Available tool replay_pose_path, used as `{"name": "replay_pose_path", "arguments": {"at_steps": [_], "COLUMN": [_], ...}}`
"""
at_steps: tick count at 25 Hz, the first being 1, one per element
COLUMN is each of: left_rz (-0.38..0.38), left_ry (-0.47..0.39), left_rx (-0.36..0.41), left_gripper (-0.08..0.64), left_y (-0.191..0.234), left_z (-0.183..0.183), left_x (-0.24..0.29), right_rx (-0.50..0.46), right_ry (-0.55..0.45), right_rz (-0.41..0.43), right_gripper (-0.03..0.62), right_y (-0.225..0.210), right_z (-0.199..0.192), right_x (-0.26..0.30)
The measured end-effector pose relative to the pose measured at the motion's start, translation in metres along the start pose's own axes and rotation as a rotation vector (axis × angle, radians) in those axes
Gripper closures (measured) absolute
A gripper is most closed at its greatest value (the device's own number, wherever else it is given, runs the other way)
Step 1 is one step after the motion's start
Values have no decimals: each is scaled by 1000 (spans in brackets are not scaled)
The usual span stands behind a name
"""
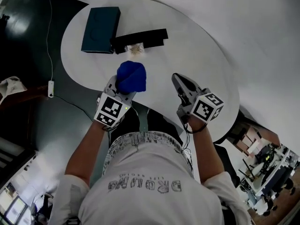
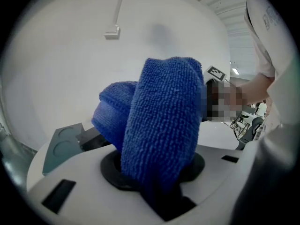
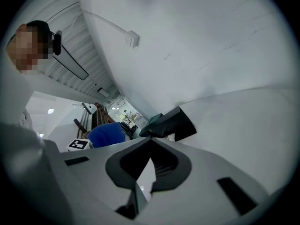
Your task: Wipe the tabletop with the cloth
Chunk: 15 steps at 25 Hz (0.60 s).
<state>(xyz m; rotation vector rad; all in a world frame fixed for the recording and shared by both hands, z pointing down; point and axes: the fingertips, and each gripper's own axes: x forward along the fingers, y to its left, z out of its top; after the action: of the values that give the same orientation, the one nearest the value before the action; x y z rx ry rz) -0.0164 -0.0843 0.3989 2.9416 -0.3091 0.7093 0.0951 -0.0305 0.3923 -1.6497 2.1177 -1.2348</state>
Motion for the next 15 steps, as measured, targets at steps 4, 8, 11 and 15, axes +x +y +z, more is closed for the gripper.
{"name": "replay_pose_path", "arguments": {"at_steps": [4,8,11,15], "left_rz": [52,95,125,158], "left_ry": [-31,-77,-91,-121], "left_rx": [-33,-68,-90,-102], "left_gripper": [403,403,403,403], "left_y": [25,48,63,79], "left_z": [3,9,6,13], "left_x": [-28,-57,-78,-104], "right_rx": [-24,-59,-89,-112], "right_ry": [12,35,40,43], "right_rz": [28,45,62,82], "right_gripper": [586,586,586,586], "right_y": [18,40,57,76], "right_z": [4,9,13,16], "right_x": [21,40,53,66]}}
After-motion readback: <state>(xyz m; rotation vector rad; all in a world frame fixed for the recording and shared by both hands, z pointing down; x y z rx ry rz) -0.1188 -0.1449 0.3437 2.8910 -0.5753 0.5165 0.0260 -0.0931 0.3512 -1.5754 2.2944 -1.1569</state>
